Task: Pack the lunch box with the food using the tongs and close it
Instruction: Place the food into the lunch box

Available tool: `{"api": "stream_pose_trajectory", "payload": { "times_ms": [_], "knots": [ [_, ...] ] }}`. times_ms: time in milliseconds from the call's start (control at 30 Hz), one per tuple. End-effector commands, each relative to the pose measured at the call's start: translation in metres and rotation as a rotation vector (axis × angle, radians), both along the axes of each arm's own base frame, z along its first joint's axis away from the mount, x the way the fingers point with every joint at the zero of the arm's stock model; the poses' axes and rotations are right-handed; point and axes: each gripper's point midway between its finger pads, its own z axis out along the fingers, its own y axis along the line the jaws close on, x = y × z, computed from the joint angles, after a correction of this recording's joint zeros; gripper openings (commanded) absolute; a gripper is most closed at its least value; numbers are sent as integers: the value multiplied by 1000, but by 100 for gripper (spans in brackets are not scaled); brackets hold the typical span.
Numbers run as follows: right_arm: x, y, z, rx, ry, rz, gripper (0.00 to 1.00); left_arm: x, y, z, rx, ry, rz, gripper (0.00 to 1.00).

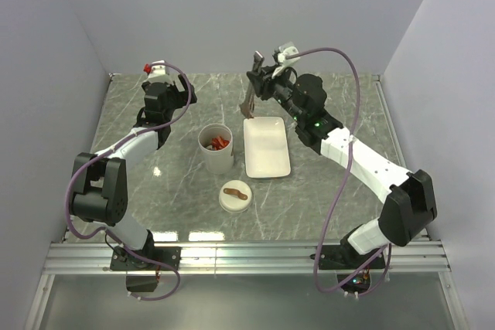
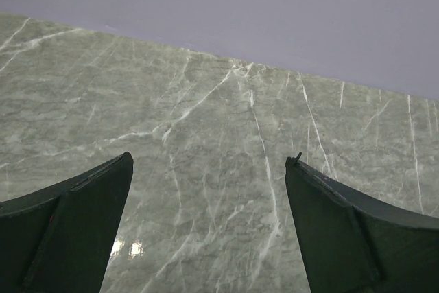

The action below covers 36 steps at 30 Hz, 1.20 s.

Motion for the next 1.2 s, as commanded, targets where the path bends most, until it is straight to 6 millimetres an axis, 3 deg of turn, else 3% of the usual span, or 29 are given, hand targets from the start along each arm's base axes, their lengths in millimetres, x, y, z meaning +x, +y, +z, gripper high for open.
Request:
{"api": "stream_pose_trajectory", "payload": {
  "times_ms": [0,333,567,833,1167],
  "knots": [
    [-35,36,41,47,-74,265,16,5,3,24,-20,-72,20,99],
    [-68,75,48,38,-95,534,16,4,5,25,-20,-76,26,99],
    [-79,91,38,20,-65,635,17,5,4,25,-21,-76,21,99],
    [-79,96,39,7,-72,648,36,4,4,25,-19,-75,19,99],
    [-79,98,42,17,-85,651,42,4,4,26,-19,-76,19,99]
  ]
}}
